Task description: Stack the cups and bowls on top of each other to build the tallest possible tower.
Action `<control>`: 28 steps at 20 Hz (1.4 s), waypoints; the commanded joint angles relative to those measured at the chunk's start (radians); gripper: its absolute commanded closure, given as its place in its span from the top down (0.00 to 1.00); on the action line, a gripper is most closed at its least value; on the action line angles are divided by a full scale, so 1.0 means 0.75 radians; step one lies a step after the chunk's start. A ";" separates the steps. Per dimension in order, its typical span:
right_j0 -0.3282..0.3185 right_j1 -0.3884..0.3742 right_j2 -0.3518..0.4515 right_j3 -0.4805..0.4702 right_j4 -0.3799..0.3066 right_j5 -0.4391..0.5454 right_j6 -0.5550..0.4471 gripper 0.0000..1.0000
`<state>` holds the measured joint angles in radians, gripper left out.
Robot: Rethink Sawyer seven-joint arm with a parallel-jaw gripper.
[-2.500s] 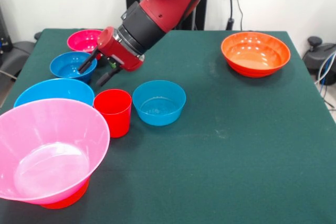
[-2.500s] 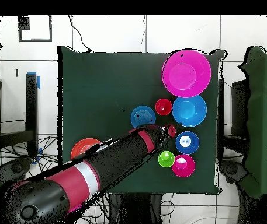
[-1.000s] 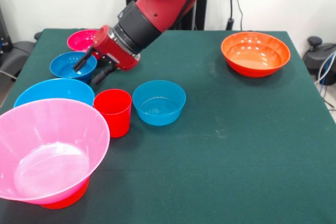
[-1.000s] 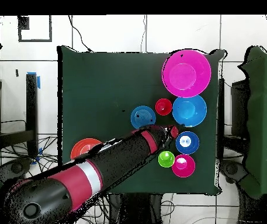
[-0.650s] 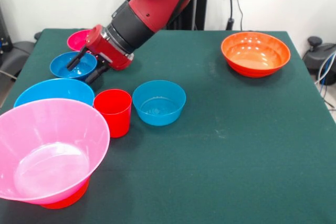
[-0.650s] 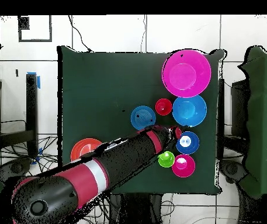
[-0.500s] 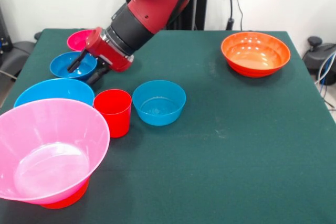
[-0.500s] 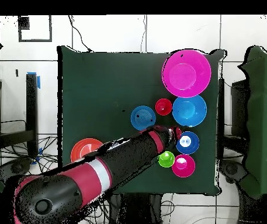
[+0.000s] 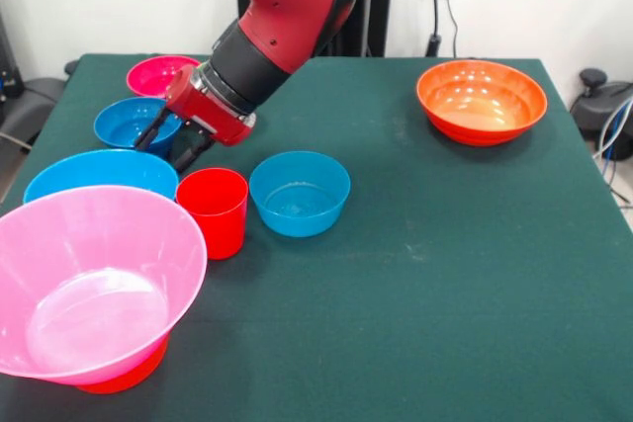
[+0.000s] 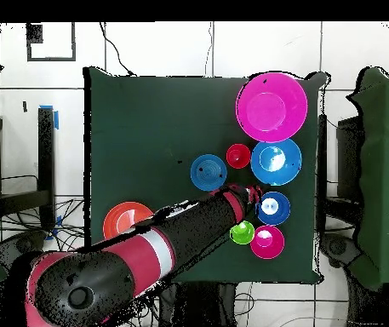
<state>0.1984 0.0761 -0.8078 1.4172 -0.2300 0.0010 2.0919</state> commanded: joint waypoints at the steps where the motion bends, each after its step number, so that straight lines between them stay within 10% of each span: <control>1: 0.006 -0.028 0.285 -0.040 0.012 -0.048 0.122 1.00; 28: 0.045 -0.035 0.195 -0.056 -0.007 -0.030 0.100 1.00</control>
<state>0.2389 0.0389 -0.7867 1.4172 -0.2300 0.0008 2.0919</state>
